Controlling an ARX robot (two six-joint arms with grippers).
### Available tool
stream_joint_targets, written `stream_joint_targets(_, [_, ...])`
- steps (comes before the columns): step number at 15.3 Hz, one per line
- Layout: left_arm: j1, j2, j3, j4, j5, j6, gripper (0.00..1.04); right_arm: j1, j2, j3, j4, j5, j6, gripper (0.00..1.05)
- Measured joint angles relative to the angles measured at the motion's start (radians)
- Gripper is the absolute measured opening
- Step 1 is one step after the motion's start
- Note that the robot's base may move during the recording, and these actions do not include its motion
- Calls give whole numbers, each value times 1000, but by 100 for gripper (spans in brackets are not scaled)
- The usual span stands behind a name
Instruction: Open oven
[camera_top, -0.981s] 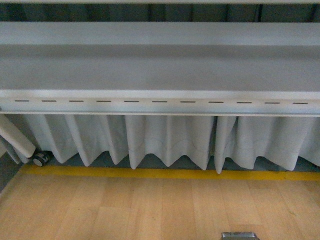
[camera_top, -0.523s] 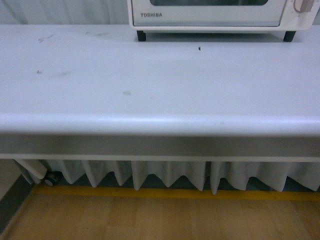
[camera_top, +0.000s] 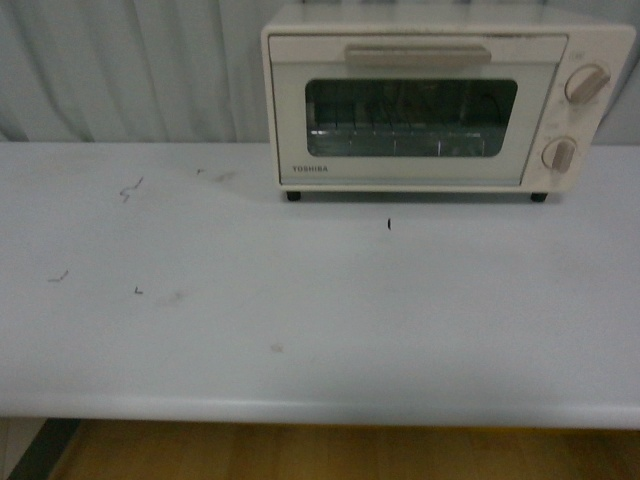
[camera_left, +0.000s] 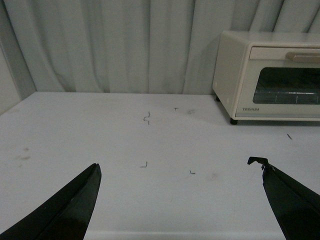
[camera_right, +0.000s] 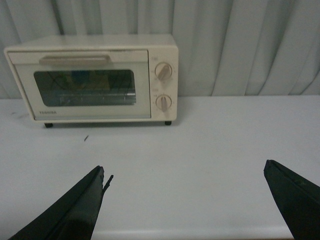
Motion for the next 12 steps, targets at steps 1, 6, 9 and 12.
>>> stream_joint_targets(1, [0, 0, 0, 0, -1, 0, 98, 0, 0, 0, 0, 0, 0, 98])
stream_joint_targets(6, [0, 0, 0, -1, 1, 0, 98, 0, 0, 0, -2, 0, 0, 98])
stream_joint_targets(9, [0, 0, 0, 0, 1, 0, 98, 0, 0, 0, -1, 0, 0, 98])
stream_joint_targets(12, [0, 0, 0, 0, 1, 0, 98, 0, 0, 0, -1, 0, 0, 98])
